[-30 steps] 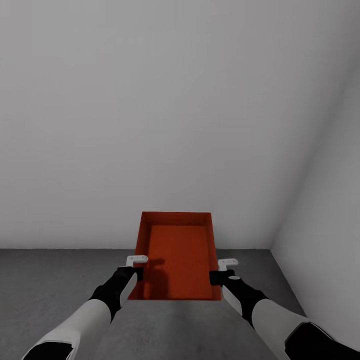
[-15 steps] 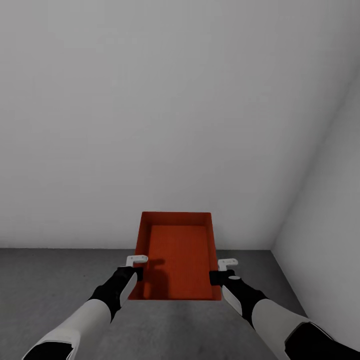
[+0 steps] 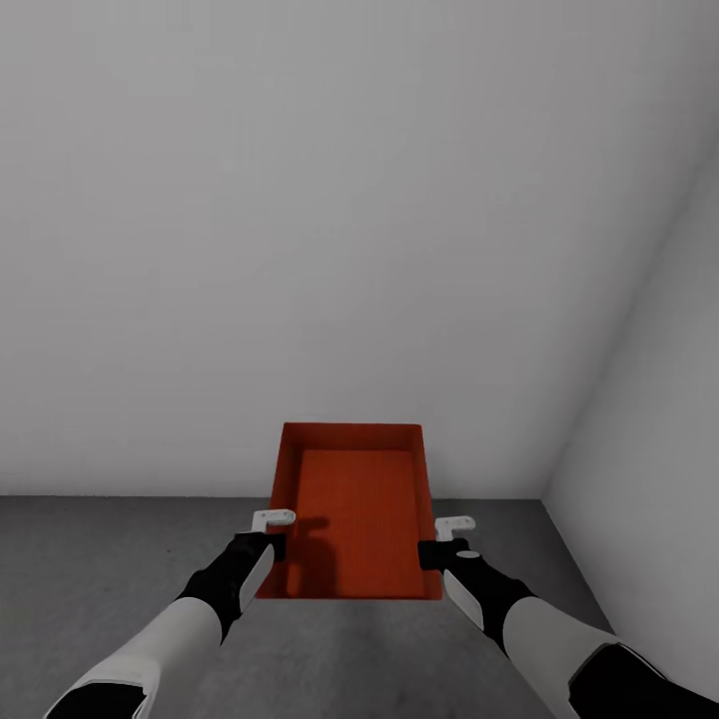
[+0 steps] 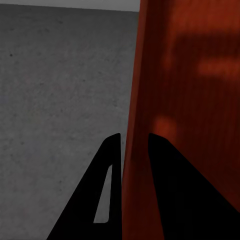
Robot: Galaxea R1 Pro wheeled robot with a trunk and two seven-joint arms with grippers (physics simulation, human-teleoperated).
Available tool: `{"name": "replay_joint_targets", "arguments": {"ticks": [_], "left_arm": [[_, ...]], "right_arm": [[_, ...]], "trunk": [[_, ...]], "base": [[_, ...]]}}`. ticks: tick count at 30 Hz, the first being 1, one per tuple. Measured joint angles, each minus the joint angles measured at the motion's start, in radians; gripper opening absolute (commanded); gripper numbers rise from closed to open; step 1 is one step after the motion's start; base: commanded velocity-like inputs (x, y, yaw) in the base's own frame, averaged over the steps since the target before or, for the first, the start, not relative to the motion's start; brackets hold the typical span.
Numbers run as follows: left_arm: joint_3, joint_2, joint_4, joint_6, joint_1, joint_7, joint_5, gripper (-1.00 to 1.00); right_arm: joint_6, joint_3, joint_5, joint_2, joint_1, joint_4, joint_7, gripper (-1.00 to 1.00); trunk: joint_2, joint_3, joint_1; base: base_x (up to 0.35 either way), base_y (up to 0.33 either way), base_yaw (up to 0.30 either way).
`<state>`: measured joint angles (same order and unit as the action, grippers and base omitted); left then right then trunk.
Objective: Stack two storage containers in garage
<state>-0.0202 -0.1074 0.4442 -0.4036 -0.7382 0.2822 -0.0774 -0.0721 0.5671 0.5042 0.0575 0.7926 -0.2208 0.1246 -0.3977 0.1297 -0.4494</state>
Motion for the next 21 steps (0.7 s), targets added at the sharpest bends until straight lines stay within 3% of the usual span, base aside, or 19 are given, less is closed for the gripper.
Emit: {"name": "replay_joint_targets", "arguments": {"ticks": [9, 21], "left_arm": [[0.0, -0.001, 0.003, 0.0, 0.0, 0.001, 0.0, -1.0], [0.001, 0.0, -0.003, 0.001, 0.0, -0.001, 0.0, -1.0]], "right_arm": [[-0.001, 0.0, 0.0, -0.002, 0.0, -0.004, 0.0, -1.0], [-0.001, 0.0, -0.001, 0.0, 0.0, 0.0, 0.0, -1.0]], "trunk": [[0.0, 0.001, 0.0], [0.0, 0.018, 0.0]], "base": [[0.0, 0.0, 0.0], [0.0, 0.0, 0.0]]}}
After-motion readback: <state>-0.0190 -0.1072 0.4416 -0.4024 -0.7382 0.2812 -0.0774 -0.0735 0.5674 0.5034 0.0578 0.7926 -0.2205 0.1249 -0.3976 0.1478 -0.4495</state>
